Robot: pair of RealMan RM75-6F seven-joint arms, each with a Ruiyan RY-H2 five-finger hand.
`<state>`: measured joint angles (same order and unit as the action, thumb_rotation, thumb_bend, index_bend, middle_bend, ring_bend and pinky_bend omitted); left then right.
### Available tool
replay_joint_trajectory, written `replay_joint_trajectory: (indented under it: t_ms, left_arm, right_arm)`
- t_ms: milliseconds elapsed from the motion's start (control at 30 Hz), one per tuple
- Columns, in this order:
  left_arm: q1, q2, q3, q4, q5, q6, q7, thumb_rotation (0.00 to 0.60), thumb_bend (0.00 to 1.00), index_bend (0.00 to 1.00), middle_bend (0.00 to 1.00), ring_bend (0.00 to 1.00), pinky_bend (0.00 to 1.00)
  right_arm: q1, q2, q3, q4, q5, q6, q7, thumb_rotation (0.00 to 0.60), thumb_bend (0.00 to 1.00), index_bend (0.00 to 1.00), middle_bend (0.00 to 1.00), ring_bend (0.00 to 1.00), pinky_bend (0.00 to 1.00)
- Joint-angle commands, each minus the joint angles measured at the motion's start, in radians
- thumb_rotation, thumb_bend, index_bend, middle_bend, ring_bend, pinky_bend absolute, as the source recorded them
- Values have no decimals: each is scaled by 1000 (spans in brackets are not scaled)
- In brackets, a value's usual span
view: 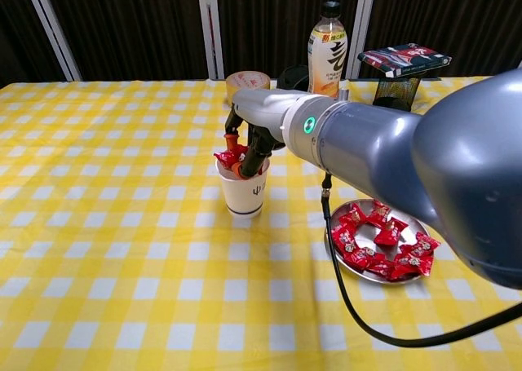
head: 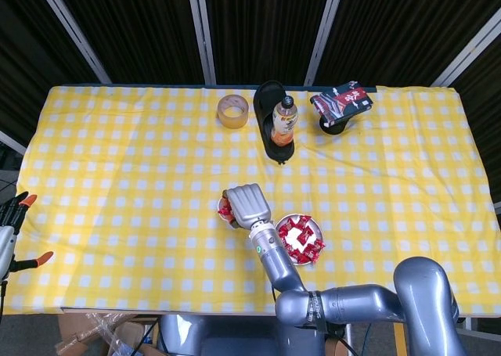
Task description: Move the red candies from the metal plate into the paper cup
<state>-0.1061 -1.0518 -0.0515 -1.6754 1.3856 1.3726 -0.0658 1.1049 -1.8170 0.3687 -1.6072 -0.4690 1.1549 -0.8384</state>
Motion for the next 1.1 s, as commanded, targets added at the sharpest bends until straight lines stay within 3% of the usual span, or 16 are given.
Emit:
replay_joint_trajectory:
  t_ms: [33,433,1100]
  left_arm:
    - [0,0,1,0,1,0,2,600,47,0,0,0,0]
    - [-1,2,1,-4,-1,-2,1,600,46,0,0,0,0]
    - [1,2,3,-8,3,4,3,600,46,0,0,0,0]
  right_arm:
    - [0,1,-2,3,-2,0,2,600,586,579,886,915,952]
    - [1,6,-8,2,-10,-8,23,600,535,381,886,916,952]
    - [-10,22,-25,-30,-33,34,29,600,466,219,886,915,952]
